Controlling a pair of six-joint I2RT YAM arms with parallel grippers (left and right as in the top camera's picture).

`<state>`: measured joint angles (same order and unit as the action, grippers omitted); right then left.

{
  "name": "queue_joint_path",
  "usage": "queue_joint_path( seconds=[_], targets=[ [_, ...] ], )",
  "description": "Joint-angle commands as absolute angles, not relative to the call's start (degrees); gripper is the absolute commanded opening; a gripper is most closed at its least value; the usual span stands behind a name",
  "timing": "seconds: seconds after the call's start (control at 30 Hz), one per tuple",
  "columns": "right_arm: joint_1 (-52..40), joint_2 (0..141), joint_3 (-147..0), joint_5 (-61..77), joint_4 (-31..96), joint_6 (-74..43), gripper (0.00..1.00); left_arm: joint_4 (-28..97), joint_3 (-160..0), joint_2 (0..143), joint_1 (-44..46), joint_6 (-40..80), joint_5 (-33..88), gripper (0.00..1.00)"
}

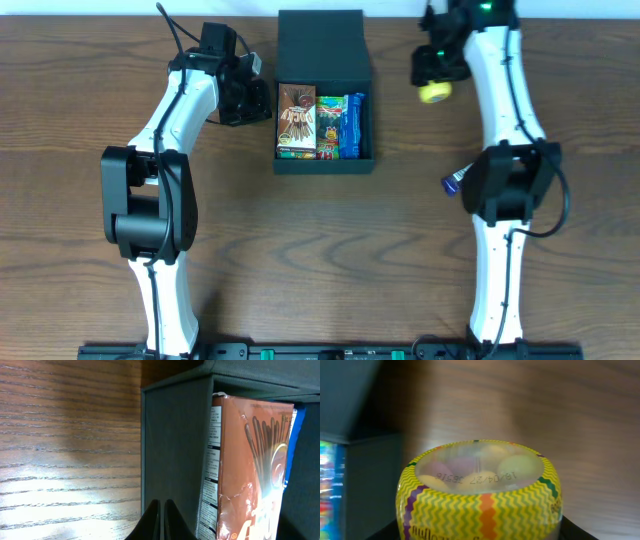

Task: Pack container
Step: 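Carry the Mentos bottle to the black box and lower it in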

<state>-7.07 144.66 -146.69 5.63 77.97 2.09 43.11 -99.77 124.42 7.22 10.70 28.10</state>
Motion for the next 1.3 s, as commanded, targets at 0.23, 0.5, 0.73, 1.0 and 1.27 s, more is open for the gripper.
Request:
queue_joint_path(
  seconds=[0.23,0.5,0.73,1.0,1.27],
  targets=[
    [-16.60,139.90,-148.24,6.24,80.62,-8.32,0.50,43.31,-99.48,125.25,6.98,10.04,27.88,0.06],
    [-20.27,138.34,-148.16,6.26,83.46,-14.11,0.51,43.29,-99.48,125.25,6.98,9.37,27.90,0.06],
    [-24.08,138.78,-146.34,5.63,84.12,-20.14,0.50,43.35,-99.48,125.25,7.01,9.39,27.99,0.06],
    [-25.58,138.78,-139.28,5.32,84.62,-24.84,0.49,43.55,-99.48,125.25,7.01,9.39,28.12,0.06],
    [-25.50,138.78,-138.93,1.52,85.78,-24.82,0.58,43.72,-99.48,125.25,7.01,9.37,28.12,0.06]
  ],
)
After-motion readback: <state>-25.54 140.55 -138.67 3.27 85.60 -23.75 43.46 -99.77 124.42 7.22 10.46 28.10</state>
